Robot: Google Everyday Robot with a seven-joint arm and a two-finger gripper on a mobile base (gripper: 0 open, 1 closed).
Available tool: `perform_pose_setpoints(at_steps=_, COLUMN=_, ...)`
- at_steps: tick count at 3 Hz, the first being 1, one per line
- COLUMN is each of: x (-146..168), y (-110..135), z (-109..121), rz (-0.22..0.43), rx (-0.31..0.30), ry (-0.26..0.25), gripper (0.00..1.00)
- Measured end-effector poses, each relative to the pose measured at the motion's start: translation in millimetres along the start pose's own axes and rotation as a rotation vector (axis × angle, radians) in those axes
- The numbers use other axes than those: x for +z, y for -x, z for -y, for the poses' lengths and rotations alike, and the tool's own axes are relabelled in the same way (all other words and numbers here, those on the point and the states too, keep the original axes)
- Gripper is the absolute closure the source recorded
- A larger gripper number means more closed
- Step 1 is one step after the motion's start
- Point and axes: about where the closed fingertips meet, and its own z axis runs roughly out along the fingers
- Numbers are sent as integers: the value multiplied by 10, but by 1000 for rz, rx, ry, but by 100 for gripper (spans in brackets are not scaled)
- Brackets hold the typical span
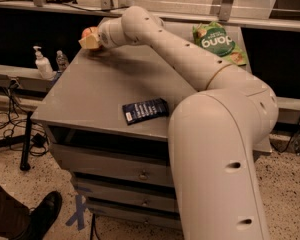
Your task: Pick apple
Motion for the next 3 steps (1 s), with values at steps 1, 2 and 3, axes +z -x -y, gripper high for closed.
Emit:
perform_pose_setpoints(at_steps=1, x=-268, y=151, z=-8, rz=24, rx=-20, ry=-9, gripper=100)
perform_pose_setpoints(at_steps=2, x=-740, y=327, z=-35, rz=59, rx=-52, ry=-18, gripper=100)
perform_pose_setpoints(at_steps=3, x=-1222, y=405, z=-129, rz=85, rx=-83, ry=-4, gripper=100)
